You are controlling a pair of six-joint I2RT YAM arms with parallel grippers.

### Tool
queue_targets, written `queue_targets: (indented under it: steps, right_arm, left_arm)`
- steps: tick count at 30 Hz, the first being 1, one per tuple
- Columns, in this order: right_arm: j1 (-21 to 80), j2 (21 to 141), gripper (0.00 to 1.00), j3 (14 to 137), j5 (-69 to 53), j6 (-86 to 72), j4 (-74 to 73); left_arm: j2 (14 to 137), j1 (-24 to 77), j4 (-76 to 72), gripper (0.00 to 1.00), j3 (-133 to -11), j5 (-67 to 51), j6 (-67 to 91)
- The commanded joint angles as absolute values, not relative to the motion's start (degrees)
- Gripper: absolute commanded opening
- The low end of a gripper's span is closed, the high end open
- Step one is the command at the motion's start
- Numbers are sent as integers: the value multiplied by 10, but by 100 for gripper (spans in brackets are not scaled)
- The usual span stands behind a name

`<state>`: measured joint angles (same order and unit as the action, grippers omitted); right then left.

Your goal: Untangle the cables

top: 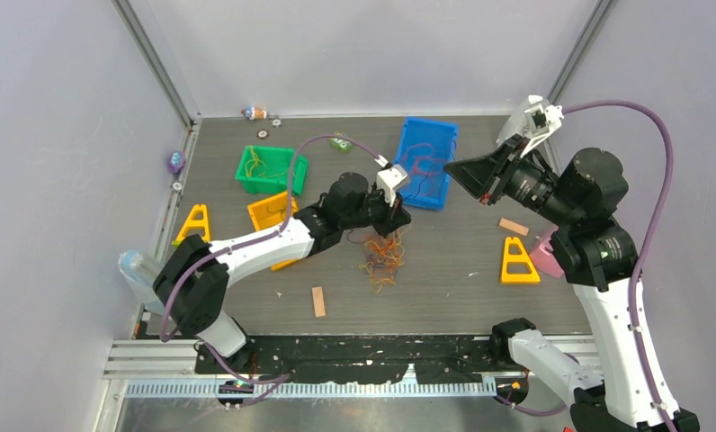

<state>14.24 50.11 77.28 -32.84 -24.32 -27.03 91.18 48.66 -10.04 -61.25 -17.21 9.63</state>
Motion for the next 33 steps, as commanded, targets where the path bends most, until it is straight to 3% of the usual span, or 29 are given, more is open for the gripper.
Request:
queue_targets:
  steps: [1, 2, 3, 4, 10, 15, 20, 29, 31, 33]
  right_arm:
    - [142, 482, 45, 753, -310, -234, -254]
    - [142, 477, 81, 723, -297, -229, -253]
    - [142, 474, 93, 708, -288, -225, -253]
    - [143, 469, 98, 670, -272, -220, -253]
    - [142, 393, 95, 452, -249, -232, -186]
    - [143, 309, 100, 294, -317, -275, -27]
    - [146, 303, 100, 251, -322, -256, 43]
    - [234, 412, 89, 227, -271, -243, 136]
    - [270, 437, 79, 231, -225, -238, 140]
    - [289, 461, 62, 234, -192, -240, 143]
  left_arm:
    - [873, 486, -133, 0, -638, -194, 120]
    - [870, 486, -112, 0, -656, -207, 136]
    - [869, 486, -93, 0, -677, -227, 154]
    - [869, 486, -81, 0, -697, -256, 173]
    - [853, 472, -79, 0, -763, -316, 270]
    - [853, 459, -77, 0, -799, -351, 296]
    - [861, 459, -94, 0, -836, -390, 340]
    - [882, 459, -68, 0, -932, -410, 365]
    - [886, 458, -55, 0, -955, -410, 368]
    - [888, 453, -47, 0, -973, -410, 377]
